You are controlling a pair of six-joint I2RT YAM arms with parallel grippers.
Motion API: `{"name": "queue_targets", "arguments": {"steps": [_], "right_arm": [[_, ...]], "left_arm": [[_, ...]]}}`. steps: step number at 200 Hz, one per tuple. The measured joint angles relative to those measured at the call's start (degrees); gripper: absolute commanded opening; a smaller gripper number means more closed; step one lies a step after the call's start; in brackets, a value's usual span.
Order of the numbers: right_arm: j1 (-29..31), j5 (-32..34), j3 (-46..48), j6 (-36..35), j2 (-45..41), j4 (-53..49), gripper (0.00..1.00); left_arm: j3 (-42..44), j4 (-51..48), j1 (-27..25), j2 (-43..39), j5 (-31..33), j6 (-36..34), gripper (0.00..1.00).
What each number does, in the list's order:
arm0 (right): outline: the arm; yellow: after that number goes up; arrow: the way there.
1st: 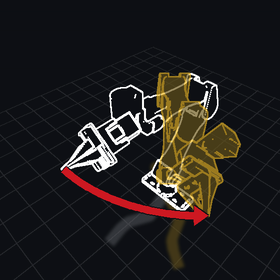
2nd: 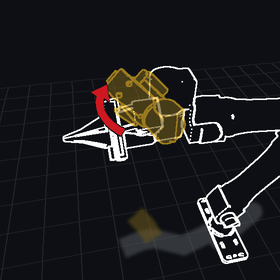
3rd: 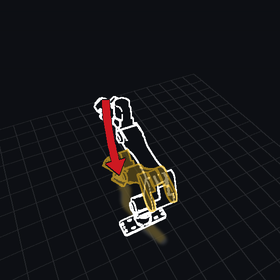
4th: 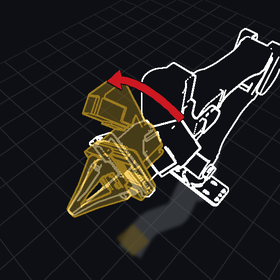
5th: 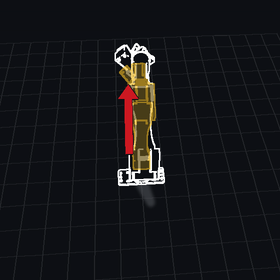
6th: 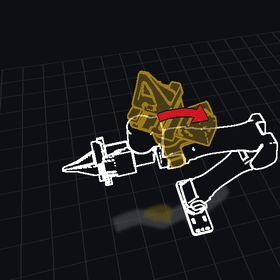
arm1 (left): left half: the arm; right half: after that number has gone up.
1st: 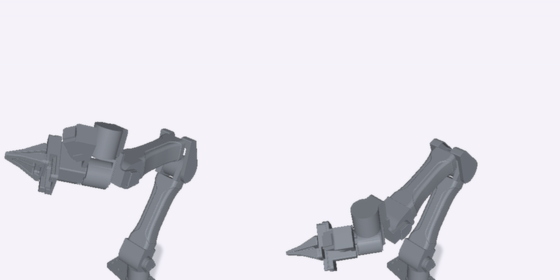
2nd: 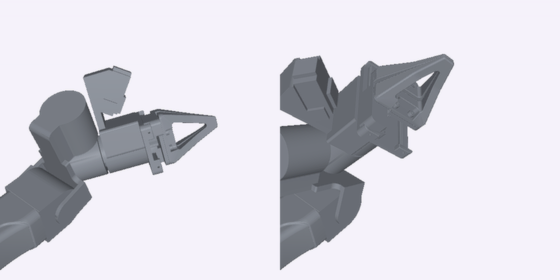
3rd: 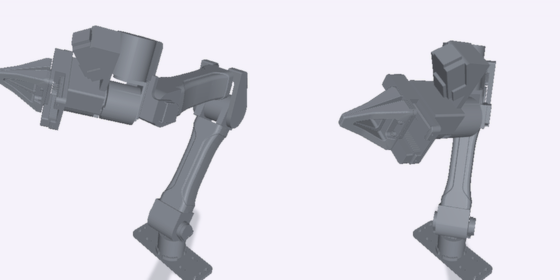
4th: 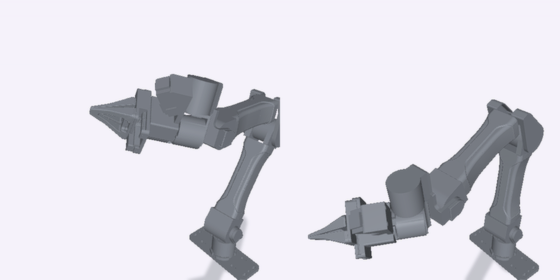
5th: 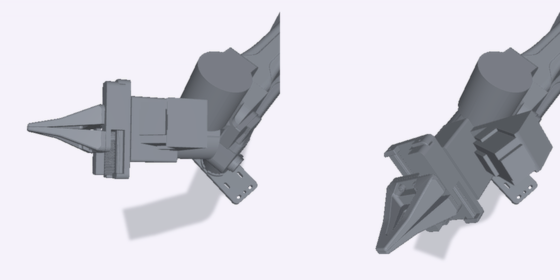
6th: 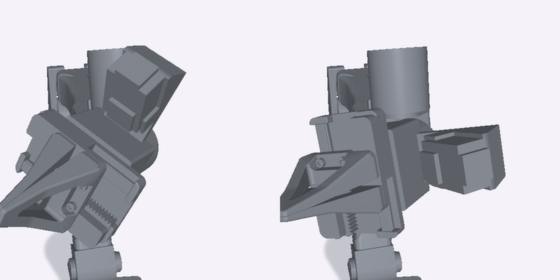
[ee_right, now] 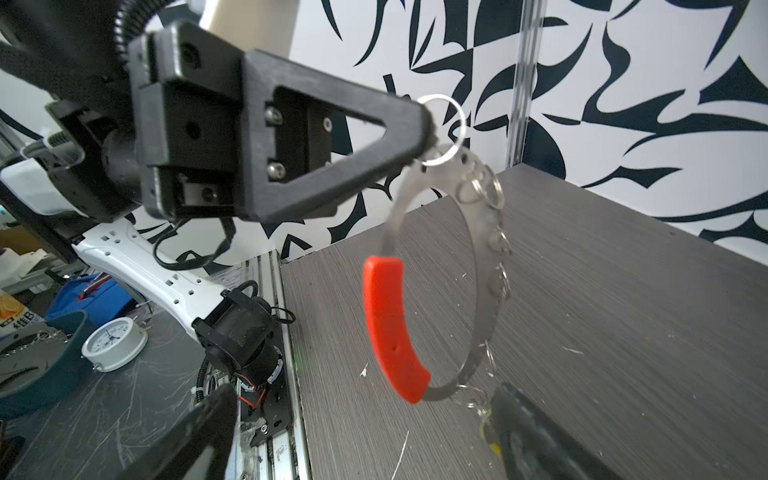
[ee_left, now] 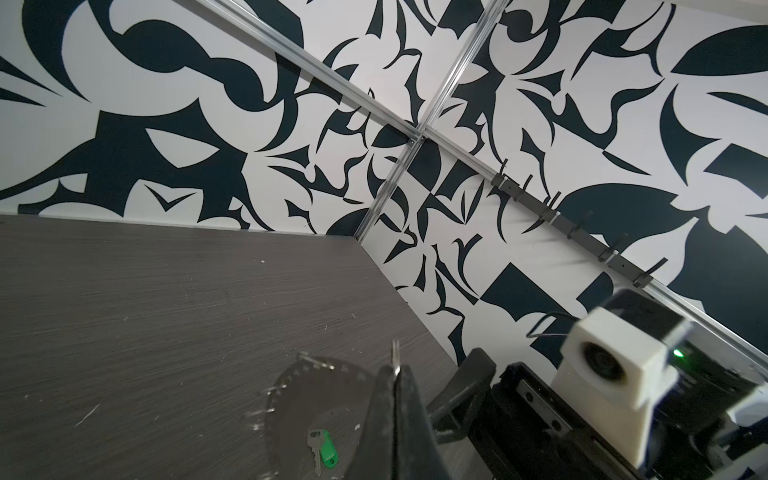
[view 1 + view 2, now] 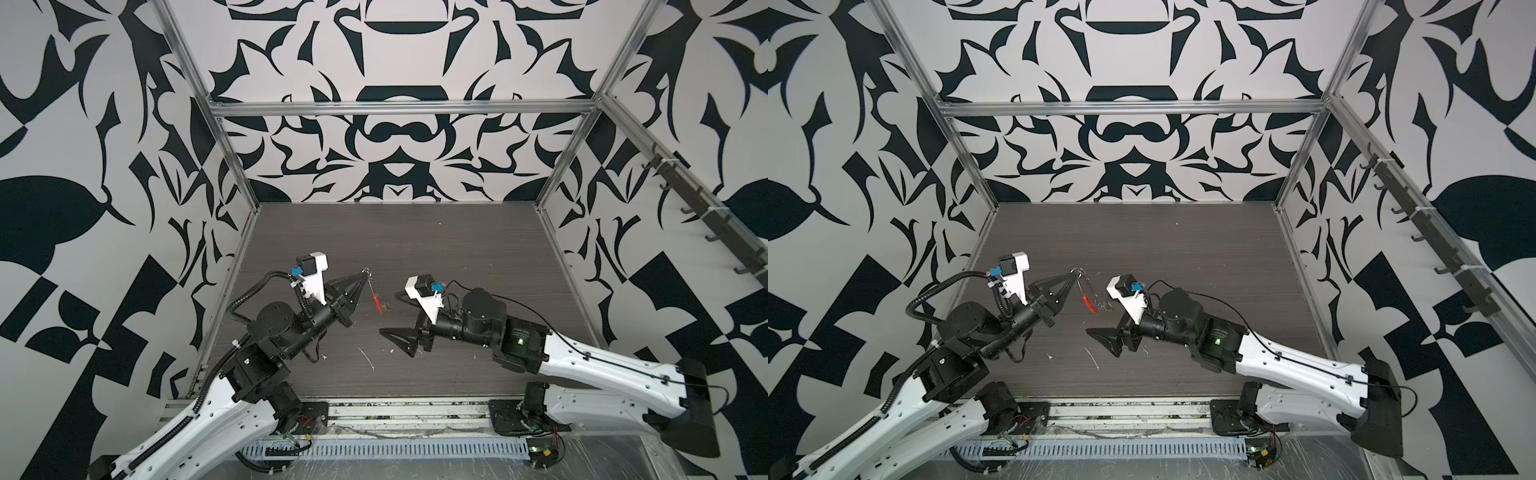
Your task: Remove the keys from the keyring
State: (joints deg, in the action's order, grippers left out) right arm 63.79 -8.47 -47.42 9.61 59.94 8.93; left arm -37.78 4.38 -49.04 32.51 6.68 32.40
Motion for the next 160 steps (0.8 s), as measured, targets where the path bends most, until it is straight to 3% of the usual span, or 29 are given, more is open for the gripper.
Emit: {"name": "queue_targets", "arguments": {"steps": [44,72,95,116,137,143,160], "right_arm": [[1.46,6.93,-1.97,-3.02,2.64,1.75,0.99],[1.44,10.12,-4.09,-4.24,5.49,1.60,0.89],[0.72,10.64,-6.08,-4.15,7.93,1.46,0.67],[0.02,10.47,-6.64,-3.78,8.98,1.31,0.33],[-0.70,10.25,-6.73,-3.56,9.01,1.11,0.14],[-0.98,10.03,-6.78,-3.06,9.01,1.11,0.09],[-1.92,9.46,-6.86,-1.92,8.98,0.76,0.00]], "left_arm": [[-0.07,0.13,0.00,1.27,0.39,0.87,0.00],[-0.46,0.55,0.00,2.25,-0.11,1.09,0.00],[-0.46,0.52,0.00,2.78,-0.61,1.29,0.00],[-0.46,0.50,0.00,2.84,-0.74,1.29,0.00],[-0.46,0.50,0.00,2.80,-0.92,1.27,0.00],[-0.48,0.50,0.00,2.82,-0.96,1.27,0.07],[-0.81,0.42,0.00,2.95,-1.42,1.16,0.40]]}}
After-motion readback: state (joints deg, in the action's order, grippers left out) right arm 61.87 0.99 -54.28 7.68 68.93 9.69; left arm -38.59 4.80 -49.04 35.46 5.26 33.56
